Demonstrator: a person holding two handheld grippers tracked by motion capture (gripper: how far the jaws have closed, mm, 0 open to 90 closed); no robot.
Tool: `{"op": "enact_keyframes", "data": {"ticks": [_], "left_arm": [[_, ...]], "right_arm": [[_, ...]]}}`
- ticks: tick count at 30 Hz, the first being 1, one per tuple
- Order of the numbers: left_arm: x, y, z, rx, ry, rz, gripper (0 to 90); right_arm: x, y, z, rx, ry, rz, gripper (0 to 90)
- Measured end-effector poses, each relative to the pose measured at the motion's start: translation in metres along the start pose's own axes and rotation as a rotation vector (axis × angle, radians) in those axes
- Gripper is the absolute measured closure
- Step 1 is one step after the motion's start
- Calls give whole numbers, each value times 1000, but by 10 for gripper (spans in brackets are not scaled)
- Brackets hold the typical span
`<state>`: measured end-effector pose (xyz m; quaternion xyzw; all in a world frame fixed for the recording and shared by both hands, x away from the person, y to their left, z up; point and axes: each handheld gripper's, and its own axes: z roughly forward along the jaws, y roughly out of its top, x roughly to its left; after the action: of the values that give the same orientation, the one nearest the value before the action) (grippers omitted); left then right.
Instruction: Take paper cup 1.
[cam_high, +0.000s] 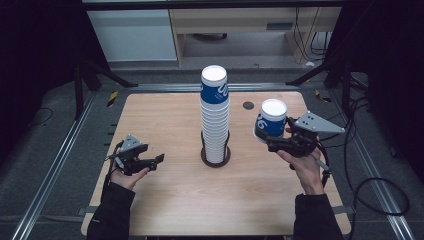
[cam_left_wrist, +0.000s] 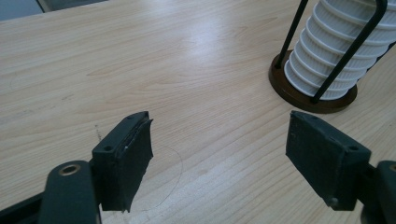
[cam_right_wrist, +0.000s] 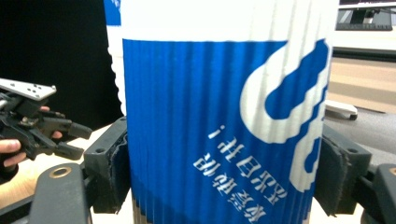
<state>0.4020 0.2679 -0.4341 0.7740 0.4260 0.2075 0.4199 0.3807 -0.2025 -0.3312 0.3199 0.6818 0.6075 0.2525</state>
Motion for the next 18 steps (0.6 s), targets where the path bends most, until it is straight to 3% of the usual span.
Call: {"op": "enact_keyframes", "data": {"ticks": [7,12,18], "left_arm": [[-6,2,1,6,-23,22,216],[-11,4,-1,-1,-43,36,215],[-16,6,-2,-4,-59,46,220]], "right_arm": [[-3,-14,-2,42,11,-3,209],[2,-18,0,76,43,-41,209],[9,-29,8,119,115,-60,208]]}}
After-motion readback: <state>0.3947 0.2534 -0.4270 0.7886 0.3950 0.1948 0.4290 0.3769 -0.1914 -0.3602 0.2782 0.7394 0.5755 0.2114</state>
